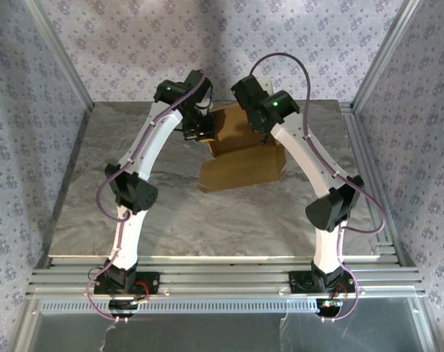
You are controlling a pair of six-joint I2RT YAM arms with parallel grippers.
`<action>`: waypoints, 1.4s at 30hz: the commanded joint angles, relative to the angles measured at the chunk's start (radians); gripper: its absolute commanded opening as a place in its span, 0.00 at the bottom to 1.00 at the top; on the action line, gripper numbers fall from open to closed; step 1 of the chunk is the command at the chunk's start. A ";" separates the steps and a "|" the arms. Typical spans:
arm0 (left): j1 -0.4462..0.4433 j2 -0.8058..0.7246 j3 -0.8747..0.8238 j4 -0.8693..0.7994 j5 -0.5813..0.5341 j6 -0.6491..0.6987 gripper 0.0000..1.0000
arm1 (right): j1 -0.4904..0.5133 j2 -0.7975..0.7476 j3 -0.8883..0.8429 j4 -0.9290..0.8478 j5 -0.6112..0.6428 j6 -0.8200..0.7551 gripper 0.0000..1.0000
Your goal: Fold the paper box
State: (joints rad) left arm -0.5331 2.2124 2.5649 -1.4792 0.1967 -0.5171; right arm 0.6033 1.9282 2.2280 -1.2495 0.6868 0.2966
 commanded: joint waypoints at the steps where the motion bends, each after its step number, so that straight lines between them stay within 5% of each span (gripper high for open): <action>1: 0.009 0.018 -0.003 -0.068 -0.076 0.008 0.00 | 0.000 0.024 0.006 -0.137 0.089 0.133 0.00; 9: 0.011 0.056 -0.030 -0.085 -0.074 0.039 0.00 | 0.005 0.056 -0.069 -0.196 -0.043 0.305 0.00; 23: 0.009 0.043 -0.353 0.062 -0.031 0.075 0.38 | -0.031 0.002 -0.504 0.046 -0.311 0.313 0.00; 31: 0.009 -0.022 -0.261 0.099 -0.072 0.010 0.43 | -0.069 0.011 -0.593 0.077 -0.362 0.368 0.00; 37: 0.015 -0.157 -0.219 0.192 -0.210 -0.115 0.44 | -0.196 -0.065 -0.733 0.128 -0.504 0.621 0.00; 42: 0.017 -0.306 -0.290 0.309 -0.302 -0.191 0.45 | -0.245 -0.192 -0.906 0.238 -0.631 1.035 0.00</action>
State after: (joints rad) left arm -0.5236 2.0003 2.2982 -1.2465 -0.0254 -0.6392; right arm 0.3523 1.8168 1.3823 -1.0607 0.1558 1.0245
